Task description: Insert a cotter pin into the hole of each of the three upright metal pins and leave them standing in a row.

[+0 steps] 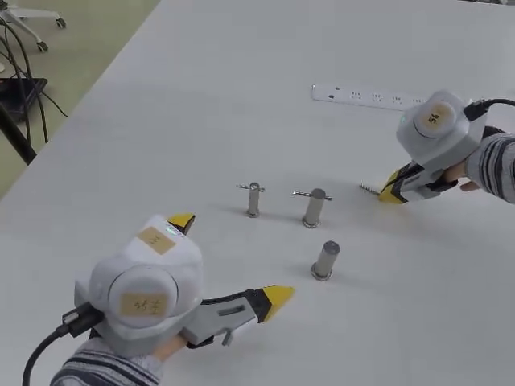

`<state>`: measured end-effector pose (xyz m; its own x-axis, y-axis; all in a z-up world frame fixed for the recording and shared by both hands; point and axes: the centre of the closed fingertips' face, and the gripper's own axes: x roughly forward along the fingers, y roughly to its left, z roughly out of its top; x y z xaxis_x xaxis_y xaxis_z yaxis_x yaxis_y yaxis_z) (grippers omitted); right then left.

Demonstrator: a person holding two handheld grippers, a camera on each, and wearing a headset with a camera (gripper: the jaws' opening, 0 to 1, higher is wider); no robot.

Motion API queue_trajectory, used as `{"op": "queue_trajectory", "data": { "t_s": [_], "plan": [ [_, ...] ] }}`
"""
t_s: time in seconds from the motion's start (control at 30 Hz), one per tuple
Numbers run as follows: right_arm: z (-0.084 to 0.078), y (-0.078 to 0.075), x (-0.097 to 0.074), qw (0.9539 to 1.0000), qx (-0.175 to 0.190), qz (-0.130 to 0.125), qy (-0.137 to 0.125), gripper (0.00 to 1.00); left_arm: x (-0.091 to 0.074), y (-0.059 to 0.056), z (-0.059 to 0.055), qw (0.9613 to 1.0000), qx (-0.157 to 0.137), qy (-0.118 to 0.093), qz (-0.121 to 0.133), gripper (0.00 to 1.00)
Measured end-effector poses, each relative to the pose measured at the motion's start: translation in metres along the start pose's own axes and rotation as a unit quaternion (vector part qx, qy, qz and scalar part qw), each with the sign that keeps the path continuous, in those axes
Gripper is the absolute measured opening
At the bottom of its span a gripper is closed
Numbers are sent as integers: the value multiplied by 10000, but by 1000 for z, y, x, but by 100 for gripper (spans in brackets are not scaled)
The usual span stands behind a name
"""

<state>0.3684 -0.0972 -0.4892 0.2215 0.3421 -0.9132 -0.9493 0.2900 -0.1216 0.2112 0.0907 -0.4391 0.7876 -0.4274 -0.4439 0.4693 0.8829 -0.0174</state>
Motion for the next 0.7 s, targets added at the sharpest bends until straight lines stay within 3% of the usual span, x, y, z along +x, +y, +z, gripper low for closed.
{"op": "queue_trajectory", "data": {
  "t_s": [0.1,0.33,0.53,0.7],
  "plan": [
    [-3,2,-4,9999,-141,-69,51,0,-1,-1,0,10000,-25,-4,-2,91],
    [-2,5,-21,9996,-122,-185,-148,0,-1,-1,4,10000,55,25,10,91],
    [6,16,-37,9988,-206,-239,-376,0,-2,-2,14,9997,-228,-100,-74,90],
    [14,28,-51,9975,-326,-263,-572,0,-4,-3,21,9995,-268,-148,-119,88]
  ]
}}
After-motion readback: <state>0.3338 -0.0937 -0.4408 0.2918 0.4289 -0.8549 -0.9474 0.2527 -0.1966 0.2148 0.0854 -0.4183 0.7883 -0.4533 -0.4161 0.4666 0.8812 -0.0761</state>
